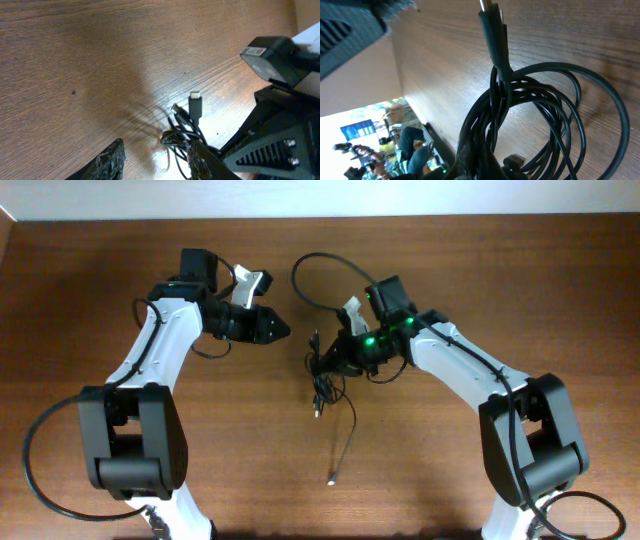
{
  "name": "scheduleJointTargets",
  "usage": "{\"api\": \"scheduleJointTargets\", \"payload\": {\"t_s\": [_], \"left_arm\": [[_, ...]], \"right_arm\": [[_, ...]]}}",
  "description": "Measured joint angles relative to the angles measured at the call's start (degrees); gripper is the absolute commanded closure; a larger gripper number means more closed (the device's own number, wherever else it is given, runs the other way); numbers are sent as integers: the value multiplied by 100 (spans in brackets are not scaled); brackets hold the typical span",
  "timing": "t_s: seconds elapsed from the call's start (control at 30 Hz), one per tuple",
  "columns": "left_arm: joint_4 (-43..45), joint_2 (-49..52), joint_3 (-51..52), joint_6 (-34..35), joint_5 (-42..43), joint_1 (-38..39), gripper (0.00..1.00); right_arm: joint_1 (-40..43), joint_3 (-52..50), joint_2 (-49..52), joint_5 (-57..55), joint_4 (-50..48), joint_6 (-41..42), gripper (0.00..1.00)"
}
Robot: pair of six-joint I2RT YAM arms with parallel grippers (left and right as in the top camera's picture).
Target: Untangle cables
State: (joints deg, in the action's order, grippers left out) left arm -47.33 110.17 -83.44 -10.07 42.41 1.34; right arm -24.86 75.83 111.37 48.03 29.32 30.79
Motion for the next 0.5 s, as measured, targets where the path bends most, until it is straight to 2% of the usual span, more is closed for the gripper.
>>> {"api": "scheduleJointTargets", "payload": {"t_s": [0.13,0.5], "left_arm": [[0,0,0,81,-203,0,55],[0,0,0,111,-282,0,54]], "right_arm": [[-66,0,0,-393,39,79,96],[385,-391,0,-1327,304,94,94]]}}
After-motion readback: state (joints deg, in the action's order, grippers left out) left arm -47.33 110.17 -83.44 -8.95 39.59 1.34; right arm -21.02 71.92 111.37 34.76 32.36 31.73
